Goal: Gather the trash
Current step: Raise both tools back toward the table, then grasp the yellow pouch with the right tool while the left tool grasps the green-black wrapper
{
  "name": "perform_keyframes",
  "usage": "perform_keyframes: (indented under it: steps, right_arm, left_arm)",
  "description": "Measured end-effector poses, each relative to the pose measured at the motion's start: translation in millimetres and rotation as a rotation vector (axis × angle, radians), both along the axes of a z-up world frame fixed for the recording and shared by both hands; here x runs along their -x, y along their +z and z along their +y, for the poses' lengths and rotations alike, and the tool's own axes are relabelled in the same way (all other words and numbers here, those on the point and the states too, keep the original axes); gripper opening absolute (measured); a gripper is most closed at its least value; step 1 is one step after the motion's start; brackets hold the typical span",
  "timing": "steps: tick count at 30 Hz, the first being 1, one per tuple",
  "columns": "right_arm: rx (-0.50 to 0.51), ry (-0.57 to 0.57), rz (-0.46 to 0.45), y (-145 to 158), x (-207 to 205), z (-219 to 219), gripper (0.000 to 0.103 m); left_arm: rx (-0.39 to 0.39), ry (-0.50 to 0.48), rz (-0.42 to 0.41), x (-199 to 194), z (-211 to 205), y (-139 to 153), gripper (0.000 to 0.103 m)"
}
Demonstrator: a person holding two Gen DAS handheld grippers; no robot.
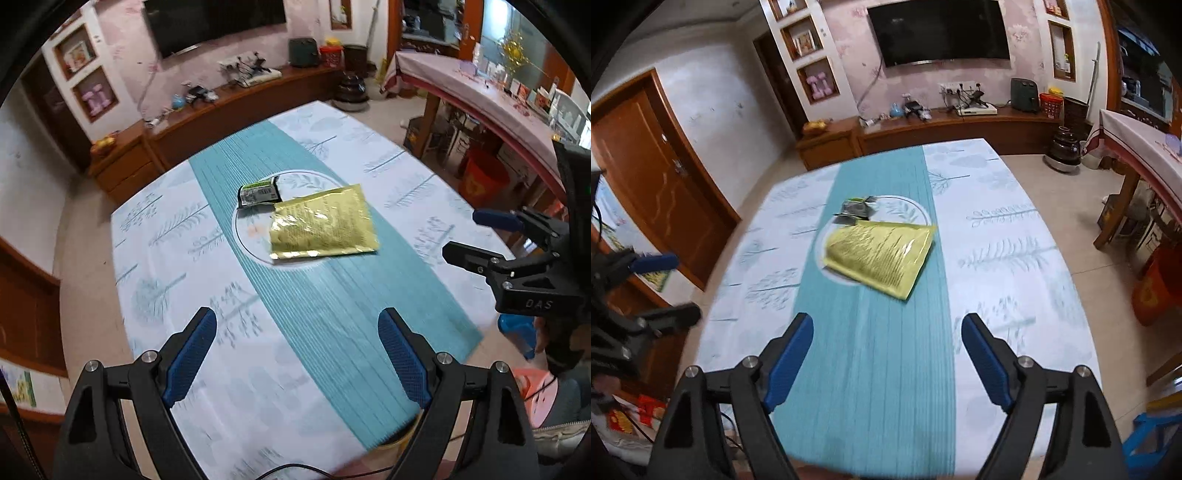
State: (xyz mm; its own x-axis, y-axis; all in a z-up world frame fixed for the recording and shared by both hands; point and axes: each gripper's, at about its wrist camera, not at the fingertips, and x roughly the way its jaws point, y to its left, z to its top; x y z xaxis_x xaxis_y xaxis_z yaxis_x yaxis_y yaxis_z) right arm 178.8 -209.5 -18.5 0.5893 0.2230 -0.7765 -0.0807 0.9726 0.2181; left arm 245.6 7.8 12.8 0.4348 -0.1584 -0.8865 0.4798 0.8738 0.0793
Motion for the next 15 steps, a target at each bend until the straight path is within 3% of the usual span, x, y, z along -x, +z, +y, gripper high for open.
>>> perform_keyframes:
  steps: [3,8,15]
  right_arm:
    - [0.076,0.011,0.035,-16,-39,9,0.086]
    - [0.211,0.131,0.063,-42,-93,43,0.086]
    - [0.310,0.302,0.092,-72,-144,94,0.086]
  left_arm:
    - [0.000,-0.030,0.054,-43,3,-18,0.088]
    - [0.012,-0.044,0.096,-96,8,-43,0.088]
    - [0.044,0.008,0.156,-137,38,-69,0.088]
